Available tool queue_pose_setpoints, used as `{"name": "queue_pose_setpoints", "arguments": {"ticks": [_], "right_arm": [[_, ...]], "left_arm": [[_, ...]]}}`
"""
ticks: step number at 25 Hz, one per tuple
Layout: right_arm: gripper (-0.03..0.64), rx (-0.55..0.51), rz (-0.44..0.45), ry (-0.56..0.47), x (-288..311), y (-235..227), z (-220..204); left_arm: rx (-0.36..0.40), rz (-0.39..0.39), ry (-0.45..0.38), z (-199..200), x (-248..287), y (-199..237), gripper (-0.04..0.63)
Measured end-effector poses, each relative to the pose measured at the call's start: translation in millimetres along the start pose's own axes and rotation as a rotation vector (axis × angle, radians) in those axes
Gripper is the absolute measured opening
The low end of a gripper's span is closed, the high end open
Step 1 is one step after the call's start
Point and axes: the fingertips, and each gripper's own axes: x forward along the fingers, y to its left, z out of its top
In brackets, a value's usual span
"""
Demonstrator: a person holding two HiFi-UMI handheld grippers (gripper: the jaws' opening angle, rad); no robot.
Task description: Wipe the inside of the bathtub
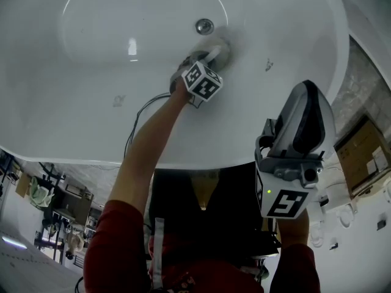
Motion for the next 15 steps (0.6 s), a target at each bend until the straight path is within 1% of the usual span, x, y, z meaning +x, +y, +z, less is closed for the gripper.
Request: {"name": "queue_pose_setpoints", "arguments": {"ticks": [3,5,9,11,15], "right_arm": [[0.011,-0.003,-0.006,-0.012,-5.9,6.2,11.6],[0.011,-0.01,-0.006,-0.02,-8.7,12.2,19.8],[0.011,-0.015,0.001,-0.031,-17.0,25.7,41.4],[0.011,-0.022,0.018,-0.036,-21.2,33.5,56.9],[0.011,-0.044,0.037,-0.058,-25.7,46.9,95.4]], "left_arm": [[-0.04,-0.003,-0.047,7.2,-28.2,-6.3,0.094],[-0.066,-0.011,-0.095,16.3,-52.1,-13.7,0.094],[-0.085,0.002,-0.203,33.0,-114.5,-28.2,0.094],[-0.128,0.018,-0.257,39.9,-147.3,-28.8,0.094],[-0.249,0.044,-0.359,49.5,-211.9,-14.9,0.094]]}}
